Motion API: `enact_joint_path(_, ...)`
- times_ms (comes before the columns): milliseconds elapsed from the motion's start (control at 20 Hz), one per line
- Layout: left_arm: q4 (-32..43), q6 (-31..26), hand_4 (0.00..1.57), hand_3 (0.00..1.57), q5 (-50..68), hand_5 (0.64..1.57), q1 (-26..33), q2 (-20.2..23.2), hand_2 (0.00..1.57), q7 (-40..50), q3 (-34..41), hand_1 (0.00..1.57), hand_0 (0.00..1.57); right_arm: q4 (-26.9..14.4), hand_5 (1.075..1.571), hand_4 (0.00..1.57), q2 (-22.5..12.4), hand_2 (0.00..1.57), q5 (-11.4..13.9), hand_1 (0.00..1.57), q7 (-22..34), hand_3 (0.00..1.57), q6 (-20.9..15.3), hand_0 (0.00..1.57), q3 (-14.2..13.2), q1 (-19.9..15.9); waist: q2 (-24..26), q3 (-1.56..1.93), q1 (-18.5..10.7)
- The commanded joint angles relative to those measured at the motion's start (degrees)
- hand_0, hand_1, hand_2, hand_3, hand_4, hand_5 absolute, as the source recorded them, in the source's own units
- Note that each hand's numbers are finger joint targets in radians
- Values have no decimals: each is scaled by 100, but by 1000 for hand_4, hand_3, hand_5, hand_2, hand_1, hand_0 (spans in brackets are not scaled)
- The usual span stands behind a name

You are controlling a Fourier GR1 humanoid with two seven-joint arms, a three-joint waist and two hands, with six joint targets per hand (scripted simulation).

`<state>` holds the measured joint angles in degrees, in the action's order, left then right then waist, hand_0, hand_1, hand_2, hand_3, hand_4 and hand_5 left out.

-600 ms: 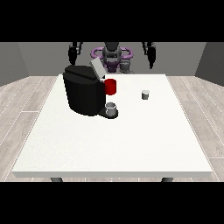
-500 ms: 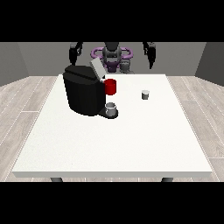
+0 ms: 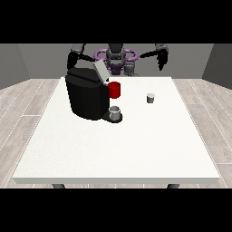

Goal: Insert the coffee pod into the coffee machine and close the lid

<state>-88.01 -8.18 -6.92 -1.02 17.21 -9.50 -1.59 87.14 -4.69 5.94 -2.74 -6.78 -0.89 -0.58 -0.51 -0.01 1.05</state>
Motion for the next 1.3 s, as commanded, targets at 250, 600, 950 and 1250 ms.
enact_joint_path(250, 919, -470, 0, 0, -336, 1571, -1318, 958, 0, 543, 555, 0, 0, -89, 1571, 0, 0, 0, 257, 0, -96, 0, -32, 0, 161, -510, -724, 2, 542)
enact_joint_path(600, 2002, -391, 0, 0, -1080, 1571, -1779, 1221, 0, 263, 436, 0, 0, 197, 1571, 0, 275, 0, 381, 0, 273, 0, -165, 0, 425, -869, -1202, -3, 929)
enact_joint_path(950, 2927, -437, 0, 0, -1529, 1571, -2430, 1268, 0, -10, 358, 0, 0, -22, 1571, 0, 461, 0, 340, 0, 547, 0, -281, 0, 463, -1211, -1446, -1, 855)
enact_joint_path(1250, 3454, 130, 0, 0, -2180, 1571, -2765, 944, 423, 18, 143, 0, 0, -441, 1571, 0, 399, 0, 538, 0, 630, 0, -344, 0, 376, -1539, -1452, -1, 728)
